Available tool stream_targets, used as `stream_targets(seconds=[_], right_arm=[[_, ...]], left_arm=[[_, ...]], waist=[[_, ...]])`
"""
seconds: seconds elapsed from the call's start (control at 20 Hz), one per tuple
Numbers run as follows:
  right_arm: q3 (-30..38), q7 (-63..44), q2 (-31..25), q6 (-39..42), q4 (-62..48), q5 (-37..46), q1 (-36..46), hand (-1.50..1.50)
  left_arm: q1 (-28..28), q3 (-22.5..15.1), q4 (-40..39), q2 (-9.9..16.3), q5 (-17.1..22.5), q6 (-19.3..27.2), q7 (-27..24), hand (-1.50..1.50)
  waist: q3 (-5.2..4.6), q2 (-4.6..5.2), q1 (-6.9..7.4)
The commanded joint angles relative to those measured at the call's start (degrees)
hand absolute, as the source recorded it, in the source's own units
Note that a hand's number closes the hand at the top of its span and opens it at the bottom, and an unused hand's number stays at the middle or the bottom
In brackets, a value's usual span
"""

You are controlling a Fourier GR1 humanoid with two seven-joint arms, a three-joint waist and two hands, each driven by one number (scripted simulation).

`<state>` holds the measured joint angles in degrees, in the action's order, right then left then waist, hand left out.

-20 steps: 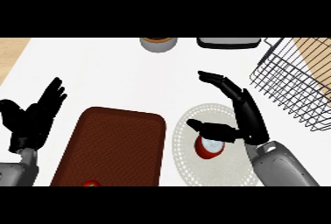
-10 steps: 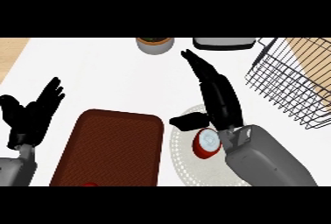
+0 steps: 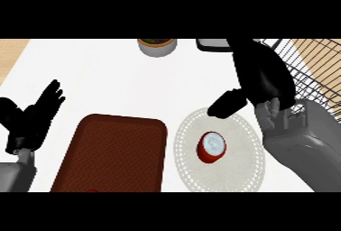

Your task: Pick the can from the placemat and place it in the basket

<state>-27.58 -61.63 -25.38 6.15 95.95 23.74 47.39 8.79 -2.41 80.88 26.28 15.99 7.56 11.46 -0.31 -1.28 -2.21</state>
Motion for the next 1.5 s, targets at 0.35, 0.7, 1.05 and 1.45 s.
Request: stream_targets(seconds=[0.35,0.7,1.05,1.45], right_arm=[[9.76,-20.25,-6.59,13.03,15.43,-24.86,-0.89,-1.5],[14.27,-17.89,-13.52,6.2,33.88,-26.26,-14.79,-1.5],[6.44,-9.66,-9.35,0.65,40.74,-10.43,-31.94,-1.5],[2.65,12.61,-1.83,-8.02,25.97,7.53,-42.44,-1.5]], left_arm=[[-0.19,1.33,1.26,0.61,0.01,-0.54,0.97,0.0],[1.49,0.88,-2.3,-2.2,-1.39,-0.43,-1.47,0.0],[1.34,2.92,-2.21,-1.14,-0.27,-4.13,-1.29,0.0],[1.88,1.18,0.02,-4.11,-4.12,-2.07,0.17,0.0]], waist=[[0.26,0.38,0.52],[0.31,0.7,-0.47],[0.31,1.08,1.33],[0.37,1.29,1.97]])
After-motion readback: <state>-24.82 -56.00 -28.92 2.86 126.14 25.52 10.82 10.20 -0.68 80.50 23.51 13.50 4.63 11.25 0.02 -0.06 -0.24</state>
